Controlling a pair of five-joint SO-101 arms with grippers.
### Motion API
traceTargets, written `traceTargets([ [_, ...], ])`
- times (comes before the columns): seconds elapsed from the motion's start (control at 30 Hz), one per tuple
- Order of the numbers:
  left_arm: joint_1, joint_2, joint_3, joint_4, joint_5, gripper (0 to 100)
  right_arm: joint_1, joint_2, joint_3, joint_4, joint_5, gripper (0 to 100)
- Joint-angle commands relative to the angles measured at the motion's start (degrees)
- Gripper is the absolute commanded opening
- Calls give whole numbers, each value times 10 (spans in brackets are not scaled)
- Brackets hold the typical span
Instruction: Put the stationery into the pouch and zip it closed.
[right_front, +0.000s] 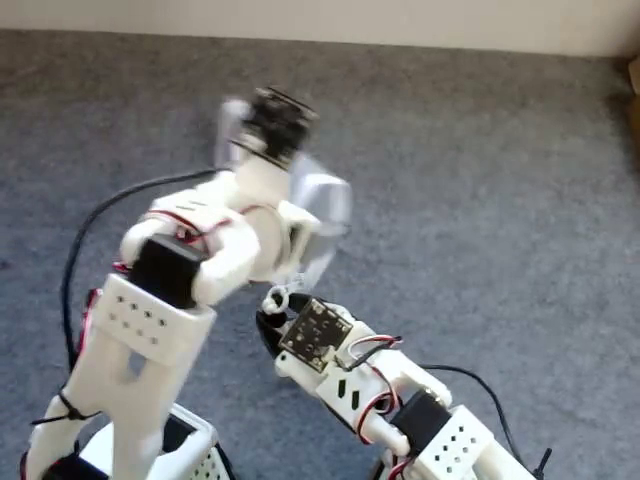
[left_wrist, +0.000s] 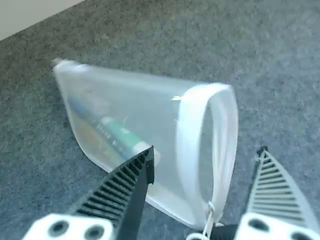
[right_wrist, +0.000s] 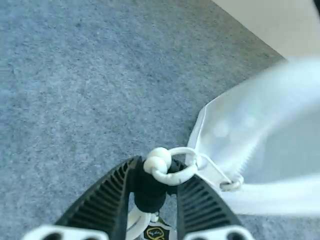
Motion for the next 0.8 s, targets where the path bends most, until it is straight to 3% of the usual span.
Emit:
traceTargets([
  [0.0, 8, -6, -70, 49, -6, 303, 22, -8, -8, -14, 2, 4],
  [0.1, 2, -6, -81, 58, -6, 302, 42, -8, -8, -14, 2, 4],
  [0.3, -83, -6, -85, 65, -11, 302, 96, -8, -18, -14, 2, 4],
  [0.4, -119, -6, -80, 69, -53, 302, 132, -8, -44, -11, 1, 4],
  [0.77, -120, -71, -22, 111, -172, 306, 196, -8, -84, 20, 1, 4],
])
